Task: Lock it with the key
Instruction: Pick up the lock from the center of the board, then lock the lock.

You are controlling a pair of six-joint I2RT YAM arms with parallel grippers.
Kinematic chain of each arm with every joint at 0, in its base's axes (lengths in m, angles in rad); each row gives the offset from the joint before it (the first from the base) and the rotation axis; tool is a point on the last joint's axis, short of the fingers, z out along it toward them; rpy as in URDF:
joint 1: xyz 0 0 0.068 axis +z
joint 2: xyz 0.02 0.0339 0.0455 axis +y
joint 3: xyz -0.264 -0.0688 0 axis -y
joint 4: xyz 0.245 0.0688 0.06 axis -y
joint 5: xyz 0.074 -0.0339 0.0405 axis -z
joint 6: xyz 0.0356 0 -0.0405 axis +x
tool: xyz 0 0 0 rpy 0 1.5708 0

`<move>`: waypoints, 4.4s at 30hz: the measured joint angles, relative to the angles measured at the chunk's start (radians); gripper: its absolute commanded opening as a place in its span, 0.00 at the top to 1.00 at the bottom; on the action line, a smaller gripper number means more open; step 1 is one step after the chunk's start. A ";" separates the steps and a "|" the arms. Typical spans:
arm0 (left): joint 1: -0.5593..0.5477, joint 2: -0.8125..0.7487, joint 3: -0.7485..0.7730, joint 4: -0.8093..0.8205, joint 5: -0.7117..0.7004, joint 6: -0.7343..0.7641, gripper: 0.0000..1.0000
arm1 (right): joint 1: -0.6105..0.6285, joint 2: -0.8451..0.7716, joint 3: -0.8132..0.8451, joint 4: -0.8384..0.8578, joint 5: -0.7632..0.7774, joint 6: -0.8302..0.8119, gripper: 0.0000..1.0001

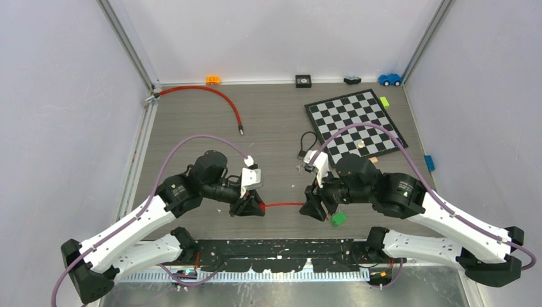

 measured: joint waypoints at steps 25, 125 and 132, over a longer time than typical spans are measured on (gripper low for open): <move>0.000 -0.090 0.042 -0.127 -0.045 0.050 1.00 | 0.000 0.061 -0.096 -0.056 0.038 -0.109 0.58; -0.002 -0.768 -0.415 0.542 -0.270 -0.094 1.00 | 0.325 0.171 -0.262 1.277 0.303 -0.084 0.99; -0.002 -0.768 -0.415 0.543 -0.270 -0.094 1.00 | 0.325 0.161 -0.262 1.256 0.296 -0.080 0.99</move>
